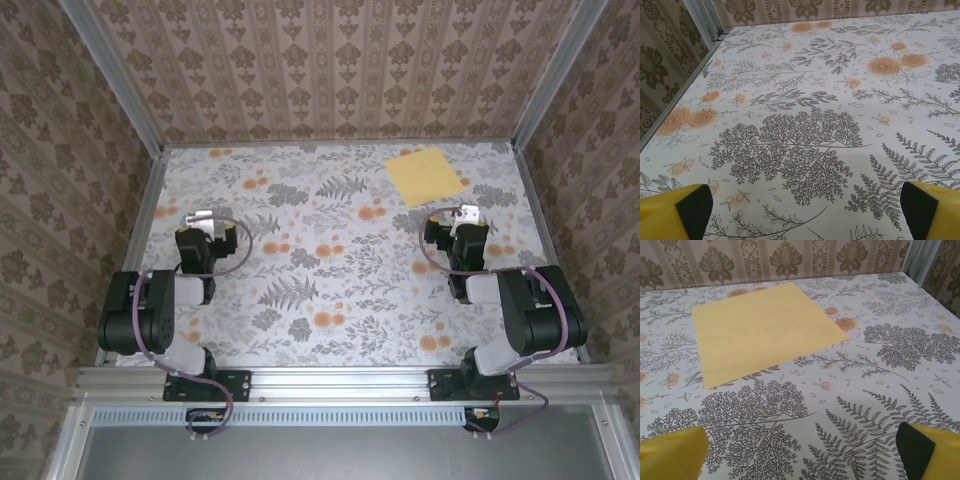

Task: Fold a paper plane with a square sheet of paper (pick it up from the middle)
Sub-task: Move the square sheet of paper to the center of the table.

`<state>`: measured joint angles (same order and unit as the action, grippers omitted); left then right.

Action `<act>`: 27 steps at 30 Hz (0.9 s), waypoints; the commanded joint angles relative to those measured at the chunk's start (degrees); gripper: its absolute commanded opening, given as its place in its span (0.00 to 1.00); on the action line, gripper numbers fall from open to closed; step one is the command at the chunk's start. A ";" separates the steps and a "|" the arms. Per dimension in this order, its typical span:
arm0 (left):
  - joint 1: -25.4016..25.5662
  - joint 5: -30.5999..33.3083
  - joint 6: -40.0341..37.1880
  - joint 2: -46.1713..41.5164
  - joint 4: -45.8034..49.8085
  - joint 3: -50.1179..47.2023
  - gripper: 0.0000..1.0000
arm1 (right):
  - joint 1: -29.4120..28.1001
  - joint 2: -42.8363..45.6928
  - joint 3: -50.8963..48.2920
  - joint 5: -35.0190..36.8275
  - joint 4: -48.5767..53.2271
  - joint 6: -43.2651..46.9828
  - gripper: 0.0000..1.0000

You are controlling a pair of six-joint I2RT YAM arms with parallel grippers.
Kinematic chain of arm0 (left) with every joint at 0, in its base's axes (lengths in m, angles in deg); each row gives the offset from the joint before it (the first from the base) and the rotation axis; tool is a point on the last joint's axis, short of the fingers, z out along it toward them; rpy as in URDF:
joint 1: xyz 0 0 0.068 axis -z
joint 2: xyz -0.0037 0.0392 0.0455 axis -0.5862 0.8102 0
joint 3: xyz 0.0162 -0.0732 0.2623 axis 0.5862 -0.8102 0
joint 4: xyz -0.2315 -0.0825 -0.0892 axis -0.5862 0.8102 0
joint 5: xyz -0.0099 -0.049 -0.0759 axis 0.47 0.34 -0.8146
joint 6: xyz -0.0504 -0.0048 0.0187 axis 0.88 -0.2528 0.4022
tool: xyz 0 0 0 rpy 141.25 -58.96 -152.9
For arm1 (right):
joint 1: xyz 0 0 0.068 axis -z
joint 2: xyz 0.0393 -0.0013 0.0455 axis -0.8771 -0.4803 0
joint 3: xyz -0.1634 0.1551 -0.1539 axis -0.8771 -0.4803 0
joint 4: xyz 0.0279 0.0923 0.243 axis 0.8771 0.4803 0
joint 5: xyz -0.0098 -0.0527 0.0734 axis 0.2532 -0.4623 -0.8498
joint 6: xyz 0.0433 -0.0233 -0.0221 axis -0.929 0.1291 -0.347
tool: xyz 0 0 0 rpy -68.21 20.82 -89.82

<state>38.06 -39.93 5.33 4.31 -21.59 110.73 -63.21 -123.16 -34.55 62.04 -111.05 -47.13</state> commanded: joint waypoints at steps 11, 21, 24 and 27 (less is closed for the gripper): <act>-0.47 -1.34 -1.25 0.26 0.01 1.64 1.00 | -0.30 -0.47 0.31 -0.40 -1.40 0.56 1.00; -0.50 -1.75 -1.18 0.32 0.16 1.71 1.00 | -0.20 -0.57 0.37 -0.47 -1.29 0.58 1.00; -0.50 -1.70 -1.18 0.30 0.16 1.64 1.00 | -0.15 -0.48 0.28 -0.47 -1.36 0.56 1.00; -0.53 -1.51 -1.23 0.17 -0.47 1.31 1.00 | -0.20 -0.32 0.00 -0.64 -1.83 0.60 1.00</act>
<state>38.04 -40.55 5.18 4.31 -21.55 110.73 -63.21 -123.16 -34.55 62.04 -111.05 -47.13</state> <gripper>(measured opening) 0.999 0.999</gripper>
